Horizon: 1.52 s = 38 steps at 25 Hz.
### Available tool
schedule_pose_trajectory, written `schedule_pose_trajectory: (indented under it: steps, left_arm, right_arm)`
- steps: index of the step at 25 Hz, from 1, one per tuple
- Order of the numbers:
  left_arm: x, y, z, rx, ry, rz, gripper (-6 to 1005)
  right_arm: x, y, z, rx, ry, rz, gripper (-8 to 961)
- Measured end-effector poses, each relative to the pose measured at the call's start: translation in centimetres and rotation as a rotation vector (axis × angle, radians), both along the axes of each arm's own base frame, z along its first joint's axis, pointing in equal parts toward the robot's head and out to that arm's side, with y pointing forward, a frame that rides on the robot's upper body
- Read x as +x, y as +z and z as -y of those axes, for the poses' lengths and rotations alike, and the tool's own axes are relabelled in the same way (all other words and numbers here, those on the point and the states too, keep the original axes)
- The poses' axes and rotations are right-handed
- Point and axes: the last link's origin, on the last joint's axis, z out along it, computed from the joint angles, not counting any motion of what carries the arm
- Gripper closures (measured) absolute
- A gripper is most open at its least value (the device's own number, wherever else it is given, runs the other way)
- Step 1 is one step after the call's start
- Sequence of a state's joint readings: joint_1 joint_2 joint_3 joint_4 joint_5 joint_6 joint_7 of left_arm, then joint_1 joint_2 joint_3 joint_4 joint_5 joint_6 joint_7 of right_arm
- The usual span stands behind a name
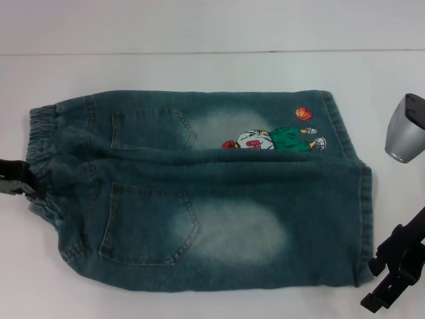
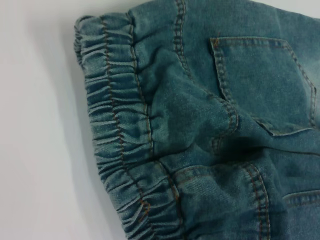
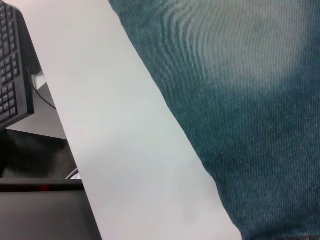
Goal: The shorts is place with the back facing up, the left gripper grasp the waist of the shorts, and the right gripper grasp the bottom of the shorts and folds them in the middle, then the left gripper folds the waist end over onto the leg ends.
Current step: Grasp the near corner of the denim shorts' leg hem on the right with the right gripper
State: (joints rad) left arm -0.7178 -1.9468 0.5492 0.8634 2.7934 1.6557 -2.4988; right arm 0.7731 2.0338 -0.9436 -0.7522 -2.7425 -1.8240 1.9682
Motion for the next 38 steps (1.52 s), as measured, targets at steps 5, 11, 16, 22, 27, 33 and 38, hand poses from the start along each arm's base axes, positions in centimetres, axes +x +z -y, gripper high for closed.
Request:
schedule_pose_trajectory:
  steps: [5,11,16,22,27,33,38]
  left_arm:
    - [0.0,-0.1,0.1,0.0,0.002,0.002,961]
    - [-0.1,-0.2,0.1,0.0,0.003,0.004,961]
    - [0.0,-0.2,0.1,-0.001,0.003,0.006,961]
    - [0.0,-0.3,0.2,-0.002,0.004,0.011,961]
    - [0.0,-0.3,0.2,-0.006,0.004,0.014,961]
    - [0.2,-0.3,0.1,-0.005,-0.001,0.016,961]
    - [0.7,0.0,-0.2,0.02,-0.011,0.059,961]
  right_arm:
    - [0.0,-0.2,0.0,0.001,0.012,-0.001,111]
    - [0.0,-0.3,-0.3,0.014,0.017,0.001,230]
    - [0.0,-0.3,-0.4,0.022,0.018,0.004,329]
    - [0.0,-0.5,-0.3,0.02,0.019,0.005,565]
    - [0.2,-0.7,-0.3,0.021,0.022,0.016,855]
    - [0.4,-0.8,-0.4,0.031,0.019,0.019,915]
    - [0.5,0.2,-0.9,0.091,0.004,-0.046,914]
